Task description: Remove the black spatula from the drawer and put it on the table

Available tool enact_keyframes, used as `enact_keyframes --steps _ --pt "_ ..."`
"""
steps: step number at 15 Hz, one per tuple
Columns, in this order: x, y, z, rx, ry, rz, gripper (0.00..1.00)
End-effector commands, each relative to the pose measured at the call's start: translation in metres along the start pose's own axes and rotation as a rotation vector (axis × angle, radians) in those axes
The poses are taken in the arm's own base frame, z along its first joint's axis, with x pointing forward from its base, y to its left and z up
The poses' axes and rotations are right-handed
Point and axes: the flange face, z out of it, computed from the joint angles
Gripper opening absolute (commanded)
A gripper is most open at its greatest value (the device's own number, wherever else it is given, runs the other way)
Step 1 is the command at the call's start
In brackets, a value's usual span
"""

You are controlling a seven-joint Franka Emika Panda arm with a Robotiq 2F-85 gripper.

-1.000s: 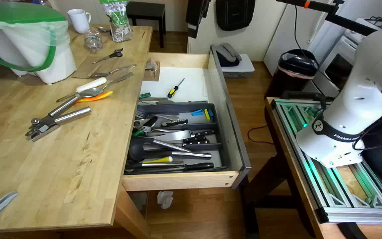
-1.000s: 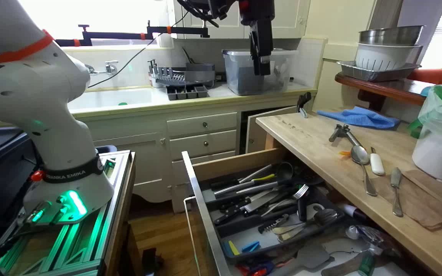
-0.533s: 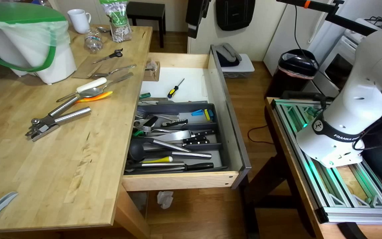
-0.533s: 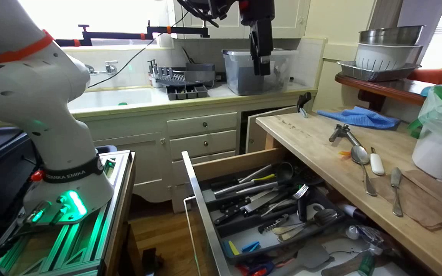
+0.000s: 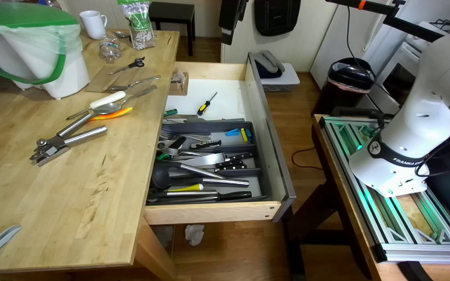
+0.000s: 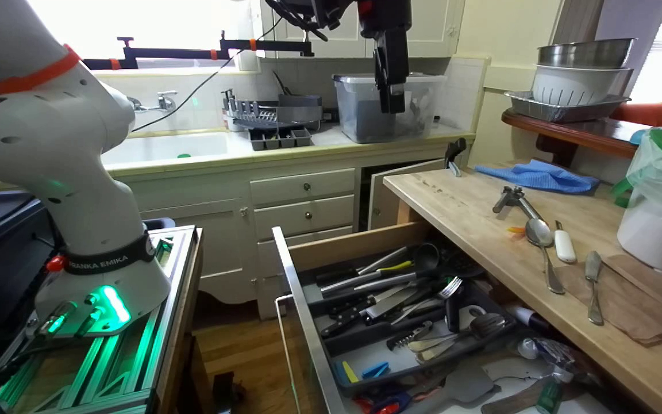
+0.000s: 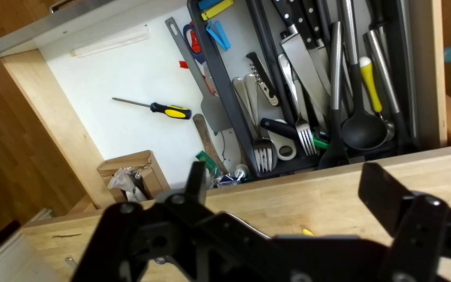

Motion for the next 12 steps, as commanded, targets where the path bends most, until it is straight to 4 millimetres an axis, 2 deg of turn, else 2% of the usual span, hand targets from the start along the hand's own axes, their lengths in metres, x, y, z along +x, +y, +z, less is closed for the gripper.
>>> enact_keyframes --steps 1,4,12 --pt "0.000 0.000 -0.001 0.000 -0.001 0.000 1.00" --pt "0.000 0.000 -0.001 0.000 -0.001 0.000 1.00" --pt "0.038 -0.009 0.079 0.124 0.057 -0.072 1.00"
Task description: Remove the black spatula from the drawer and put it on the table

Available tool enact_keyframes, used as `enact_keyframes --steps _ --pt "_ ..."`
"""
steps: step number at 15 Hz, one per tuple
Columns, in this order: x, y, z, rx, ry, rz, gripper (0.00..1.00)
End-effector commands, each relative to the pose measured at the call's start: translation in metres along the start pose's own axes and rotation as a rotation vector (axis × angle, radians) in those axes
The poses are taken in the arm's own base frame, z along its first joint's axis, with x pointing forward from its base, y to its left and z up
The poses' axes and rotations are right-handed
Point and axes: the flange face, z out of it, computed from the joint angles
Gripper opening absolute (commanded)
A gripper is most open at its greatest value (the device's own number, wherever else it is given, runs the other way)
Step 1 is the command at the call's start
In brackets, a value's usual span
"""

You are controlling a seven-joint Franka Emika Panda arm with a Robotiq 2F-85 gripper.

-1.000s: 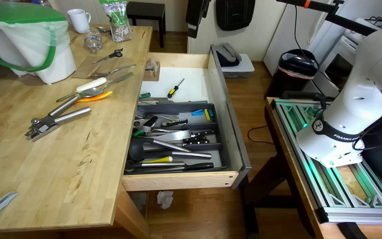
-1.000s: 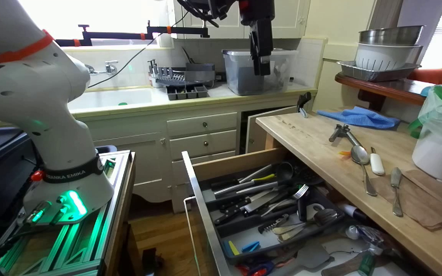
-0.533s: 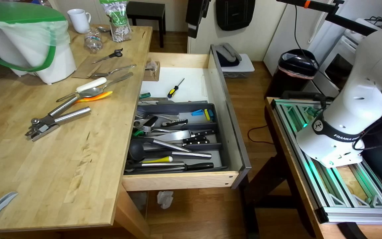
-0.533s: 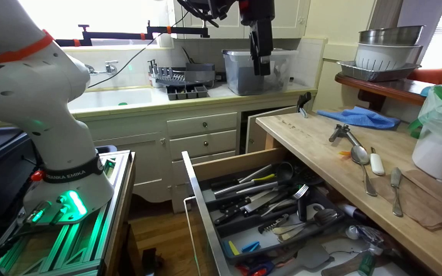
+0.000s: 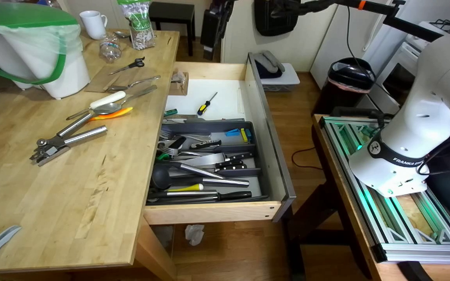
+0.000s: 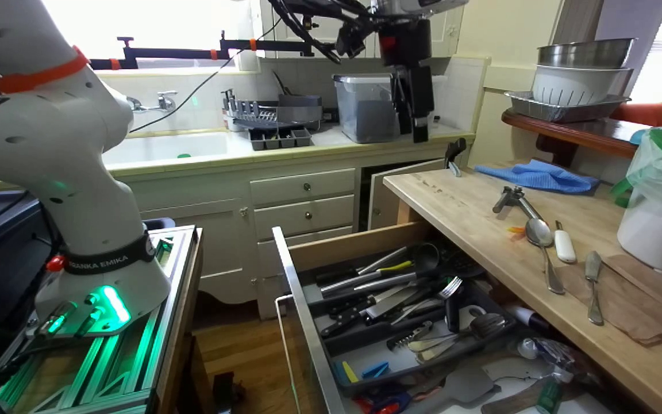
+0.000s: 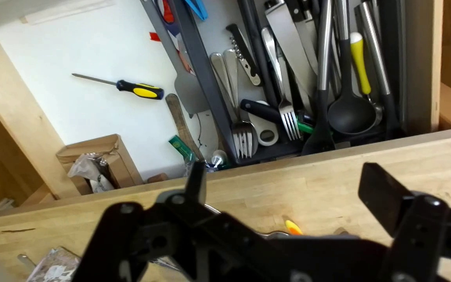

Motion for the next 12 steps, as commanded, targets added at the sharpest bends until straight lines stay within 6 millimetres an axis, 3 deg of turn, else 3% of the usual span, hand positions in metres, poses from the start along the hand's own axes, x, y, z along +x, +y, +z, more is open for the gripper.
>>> enact_keyframes --steps 1,5,6,9,12 --pt "0.012 -0.004 0.046 0.068 0.013 -0.065 1.00" --pt "0.013 -0.010 0.110 0.103 -0.009 -0.176 1.00" --pt "0.013 -0.008 0.082 0.079 -0.001 -0.136 1.00" --pt "0.014 -0.011 0.111 0.087 -0.022 -0.167 1.00" --pt "0.014 -0.011 0.111 0.088 -0.020 -0.172 1.00"
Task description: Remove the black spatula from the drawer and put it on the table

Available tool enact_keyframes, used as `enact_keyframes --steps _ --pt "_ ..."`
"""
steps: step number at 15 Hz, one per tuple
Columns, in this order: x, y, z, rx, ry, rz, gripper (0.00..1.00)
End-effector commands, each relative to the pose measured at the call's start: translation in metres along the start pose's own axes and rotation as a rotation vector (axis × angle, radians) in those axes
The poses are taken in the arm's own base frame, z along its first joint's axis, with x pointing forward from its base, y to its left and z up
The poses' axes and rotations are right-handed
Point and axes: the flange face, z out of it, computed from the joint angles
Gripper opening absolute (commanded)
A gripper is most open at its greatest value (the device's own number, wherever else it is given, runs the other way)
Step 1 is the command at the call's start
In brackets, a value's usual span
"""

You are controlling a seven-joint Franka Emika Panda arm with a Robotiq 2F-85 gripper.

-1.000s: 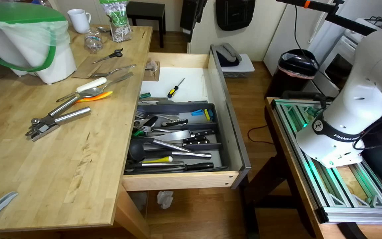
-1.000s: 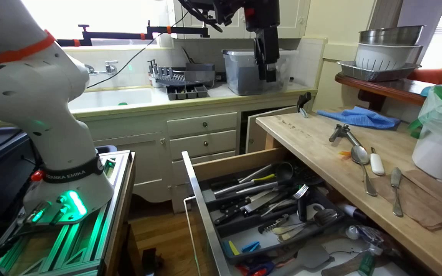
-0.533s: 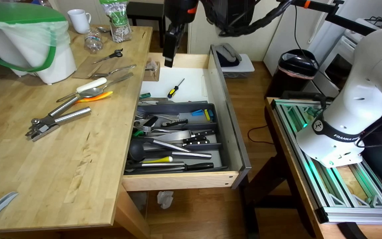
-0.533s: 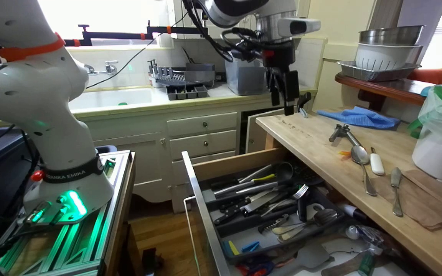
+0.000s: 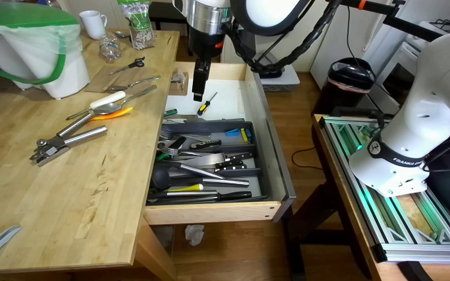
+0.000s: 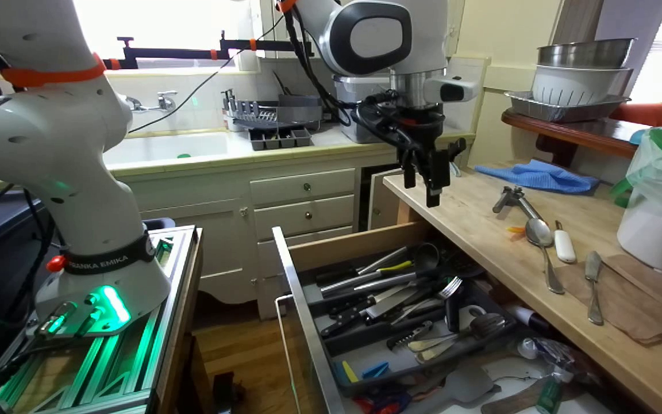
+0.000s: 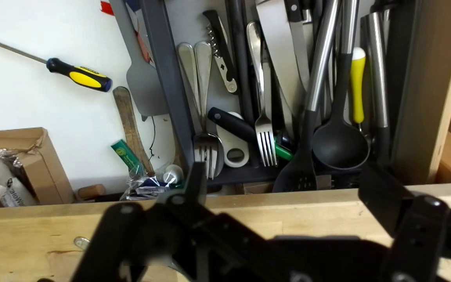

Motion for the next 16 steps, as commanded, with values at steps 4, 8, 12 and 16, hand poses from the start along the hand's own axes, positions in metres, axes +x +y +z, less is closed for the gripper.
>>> enact_keyframes --steps 4,8,12,16 --pt "0.016 -0.016 0.047 0.110 0.015 0.014 1.00" --pt "0.024 -0.038 0.098 0.241 0.072 -0.001 1.00" --pt "0.026 -0.050 0.148 0.332 0.063 -0.030 1.00" --pt "0.007 -0.036 0.187 0.323 -0.059 0.026 1.00"
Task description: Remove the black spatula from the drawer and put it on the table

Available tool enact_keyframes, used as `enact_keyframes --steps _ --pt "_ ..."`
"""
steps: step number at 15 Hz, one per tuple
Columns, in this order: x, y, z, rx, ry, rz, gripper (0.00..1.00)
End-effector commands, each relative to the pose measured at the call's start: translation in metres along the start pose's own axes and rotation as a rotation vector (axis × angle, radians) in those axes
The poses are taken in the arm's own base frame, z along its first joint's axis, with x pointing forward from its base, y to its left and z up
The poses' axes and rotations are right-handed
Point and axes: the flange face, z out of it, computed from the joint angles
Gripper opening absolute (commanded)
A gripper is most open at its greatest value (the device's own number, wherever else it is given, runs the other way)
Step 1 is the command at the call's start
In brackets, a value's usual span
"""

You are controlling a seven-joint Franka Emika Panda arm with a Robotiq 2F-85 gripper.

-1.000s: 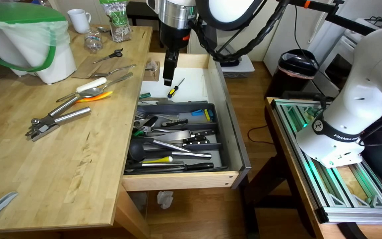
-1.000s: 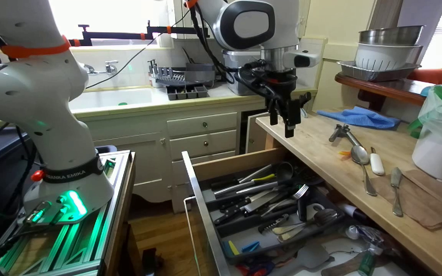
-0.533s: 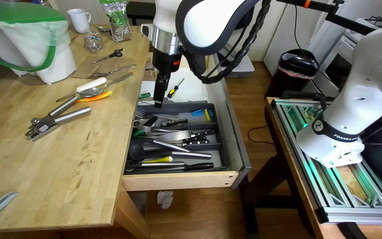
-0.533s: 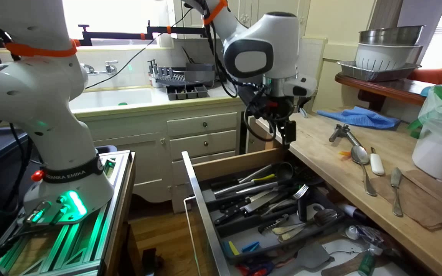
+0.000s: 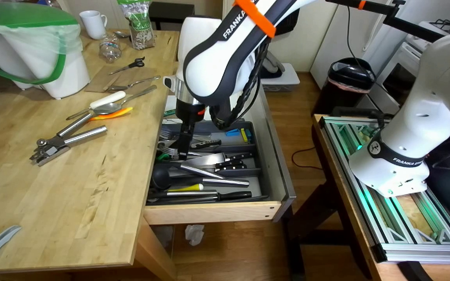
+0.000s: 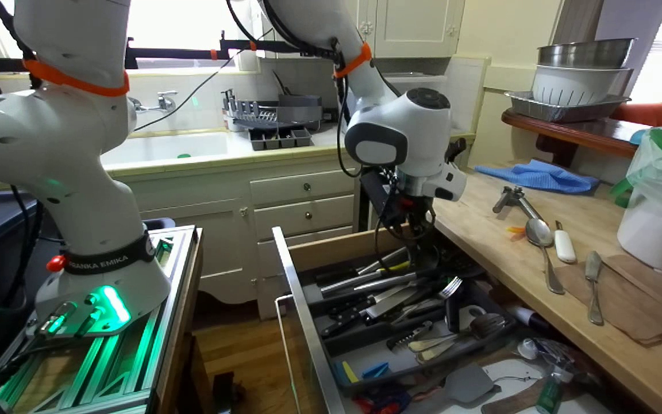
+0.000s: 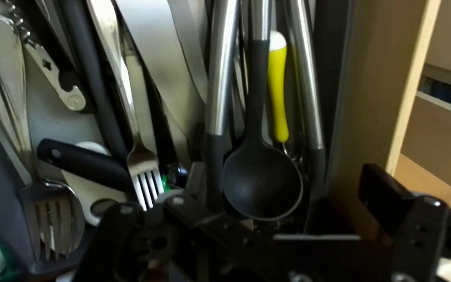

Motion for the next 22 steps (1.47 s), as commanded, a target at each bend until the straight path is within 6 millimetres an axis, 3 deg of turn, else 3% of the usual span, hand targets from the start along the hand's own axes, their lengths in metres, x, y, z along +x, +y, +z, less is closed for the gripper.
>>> enact_keyframes --steps 1,3,4,9,15,22 --pt "-0.013 0.028 0.024 -0.013 -0.075 0.077 1.00" --pt "-0.015 0.037 0.034 -0.008 -0.080 0.086 1.00" --pt "-0.016 0.029 0.026 -0.013 -0.058 0.066 1.00" --pt "-0.018 0.036 0.032 -0.011 -0.065 0.077 1.00" --pt "-0.007 0.023 0.062 0.037 -0.058 0.055 1.00" --pt "-0.010 0.038 0.091 0.046 -0.090 0.084 1.00"
